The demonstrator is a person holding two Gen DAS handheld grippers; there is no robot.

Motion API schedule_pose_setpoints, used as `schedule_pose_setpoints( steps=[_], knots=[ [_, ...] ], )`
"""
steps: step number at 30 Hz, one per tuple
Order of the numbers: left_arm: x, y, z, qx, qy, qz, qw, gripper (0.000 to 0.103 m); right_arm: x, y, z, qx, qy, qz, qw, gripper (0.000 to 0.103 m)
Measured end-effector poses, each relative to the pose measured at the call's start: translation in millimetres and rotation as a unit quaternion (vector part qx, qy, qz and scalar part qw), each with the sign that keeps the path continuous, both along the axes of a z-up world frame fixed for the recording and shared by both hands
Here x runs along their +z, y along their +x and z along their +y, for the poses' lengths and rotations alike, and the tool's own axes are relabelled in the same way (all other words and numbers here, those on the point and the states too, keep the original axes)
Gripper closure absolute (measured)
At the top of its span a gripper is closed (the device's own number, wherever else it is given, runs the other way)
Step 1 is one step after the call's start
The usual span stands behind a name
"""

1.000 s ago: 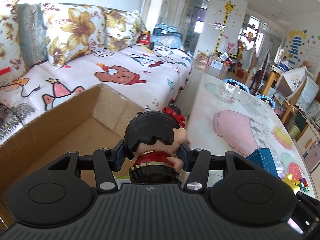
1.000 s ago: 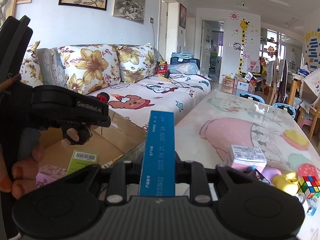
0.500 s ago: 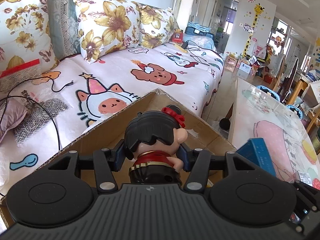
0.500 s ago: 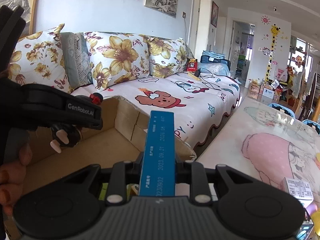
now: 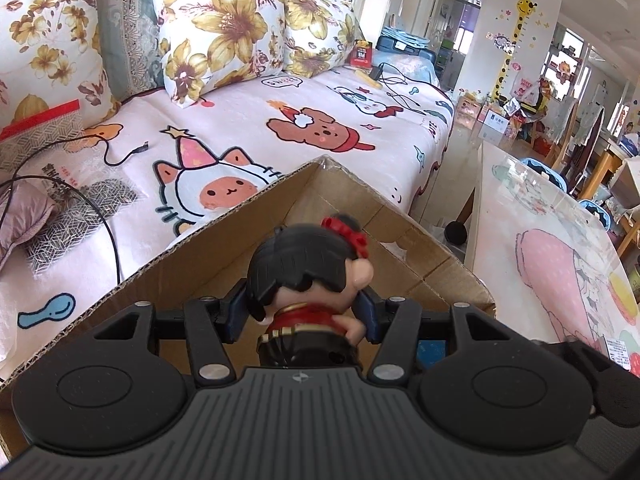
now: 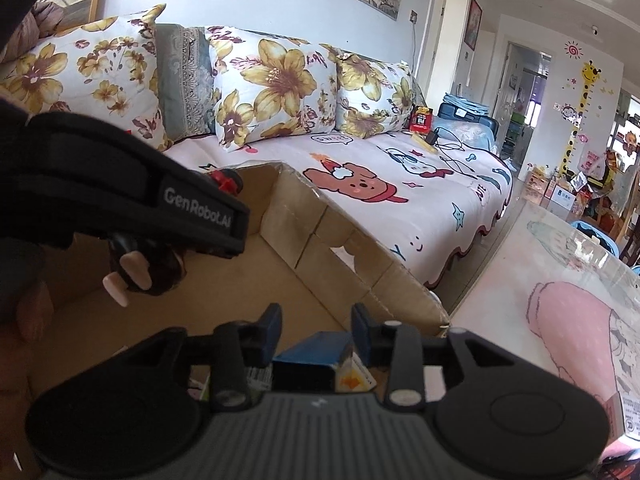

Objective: Organize rigid objects
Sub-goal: 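Carry the doll and blue box into the cardboard box and open both tools, then move both open tools back over the table toward the remaining toys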

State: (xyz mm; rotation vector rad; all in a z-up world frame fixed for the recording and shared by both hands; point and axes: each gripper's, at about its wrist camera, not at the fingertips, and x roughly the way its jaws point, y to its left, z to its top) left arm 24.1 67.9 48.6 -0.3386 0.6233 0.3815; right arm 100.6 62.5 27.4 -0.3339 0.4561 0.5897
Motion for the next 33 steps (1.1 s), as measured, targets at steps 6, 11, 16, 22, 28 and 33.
schedule_pose_setpoints(
  steps=[6, 11, 16, 22, 28, 33],
  knots=[
    [2, -1, -1, -0.003, 0.019, -0.009, 0.9998, 0.019, 11, -17, -10, -0.012, -0.004, -0.024, 1.0, 0.032],
    [0, 2, 2, -0.005, 0.018, -0.008, 0.9998, 0.009, 14, -30, -23, -0.028, -0.005, -0.037, 0.999, 0.025],
    [-1, 4, 2, -0.014, 0.021, -0.004, 0.9997, 0.006, 12, -40, -38, -0.046, -0.002, -0.038, 0.998, 0.024],
    [-1, 6, -2, -0.026, 0.033, -0.003, 0.9991, 0.003, 5, -48, -49, -0.064, -0.004, -0.032, 0.997, 0.024],
    [-3, 7, -9, -0.053, 0.047, -0.004, 0.9975, 0.002, 1, -54, -61, -0.085, 0.002, -0.029, 0.996, 0.024],
    [-5, 7, -13, -0.075, 0.056, -0.005, 0.9956, 0.001, -2, -58, -69, -0.103, 0.007, -0.029, 0.994, 0.022]
  ],
)
